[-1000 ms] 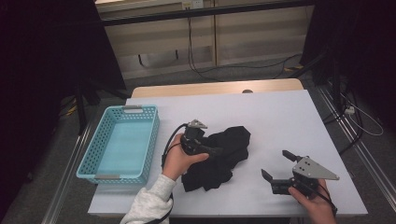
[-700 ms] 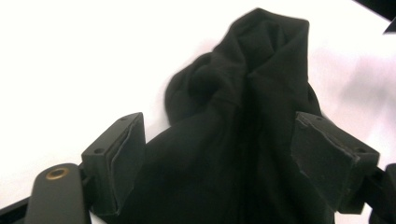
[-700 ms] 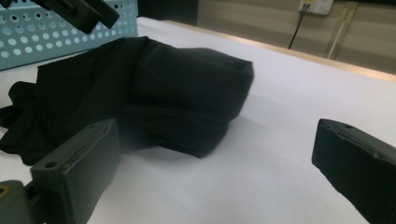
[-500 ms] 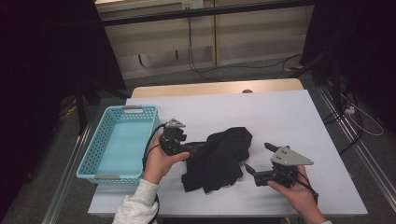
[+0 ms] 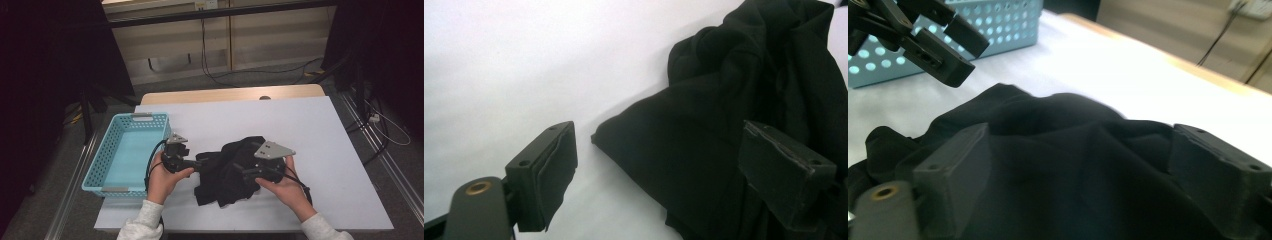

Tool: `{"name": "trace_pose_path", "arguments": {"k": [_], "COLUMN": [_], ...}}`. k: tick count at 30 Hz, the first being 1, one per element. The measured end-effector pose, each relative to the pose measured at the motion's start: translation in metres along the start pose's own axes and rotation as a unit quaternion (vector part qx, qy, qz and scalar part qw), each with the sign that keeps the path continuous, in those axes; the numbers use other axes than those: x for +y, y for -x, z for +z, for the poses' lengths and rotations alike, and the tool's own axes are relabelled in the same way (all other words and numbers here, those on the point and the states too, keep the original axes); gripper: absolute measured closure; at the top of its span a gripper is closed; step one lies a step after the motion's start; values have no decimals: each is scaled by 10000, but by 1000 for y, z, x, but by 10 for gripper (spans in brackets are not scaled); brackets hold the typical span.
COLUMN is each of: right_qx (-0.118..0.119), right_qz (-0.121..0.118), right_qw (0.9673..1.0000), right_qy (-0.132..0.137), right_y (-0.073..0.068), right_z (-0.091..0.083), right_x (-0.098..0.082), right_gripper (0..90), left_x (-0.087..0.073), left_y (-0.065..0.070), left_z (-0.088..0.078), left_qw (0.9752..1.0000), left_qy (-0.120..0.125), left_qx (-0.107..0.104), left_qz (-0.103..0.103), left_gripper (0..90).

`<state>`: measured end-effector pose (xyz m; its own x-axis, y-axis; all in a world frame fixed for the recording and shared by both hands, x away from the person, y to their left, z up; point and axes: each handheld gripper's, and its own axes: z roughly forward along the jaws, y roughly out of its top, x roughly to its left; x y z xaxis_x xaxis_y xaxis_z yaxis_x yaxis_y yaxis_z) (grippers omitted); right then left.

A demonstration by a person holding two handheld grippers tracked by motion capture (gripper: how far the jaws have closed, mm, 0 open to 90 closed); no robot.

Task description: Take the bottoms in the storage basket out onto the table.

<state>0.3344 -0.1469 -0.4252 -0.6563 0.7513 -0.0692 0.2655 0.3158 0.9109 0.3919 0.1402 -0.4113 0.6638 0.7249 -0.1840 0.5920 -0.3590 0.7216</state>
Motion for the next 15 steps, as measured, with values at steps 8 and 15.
{"name": "trace_pose_path", "arguments": {"k": [8,15], "right_qx": [367,366], "right_qz": [-138,136], "right_qw": [9940,9937], "right_qy": [-1020,-1054], "right_y": [-7,13], "right_z": [26,7], "right_x": [-16,-22], "right_gripper": [534,855], "left_x": [-4,-5], "left_y": [3,6], "left_z": [1,5], "left_qw": [10000,9999], "left_qy": [-25,-47], "left_qx": [-21,-45], "left_qz": [74,81], "left_gripper": [166,168]}}
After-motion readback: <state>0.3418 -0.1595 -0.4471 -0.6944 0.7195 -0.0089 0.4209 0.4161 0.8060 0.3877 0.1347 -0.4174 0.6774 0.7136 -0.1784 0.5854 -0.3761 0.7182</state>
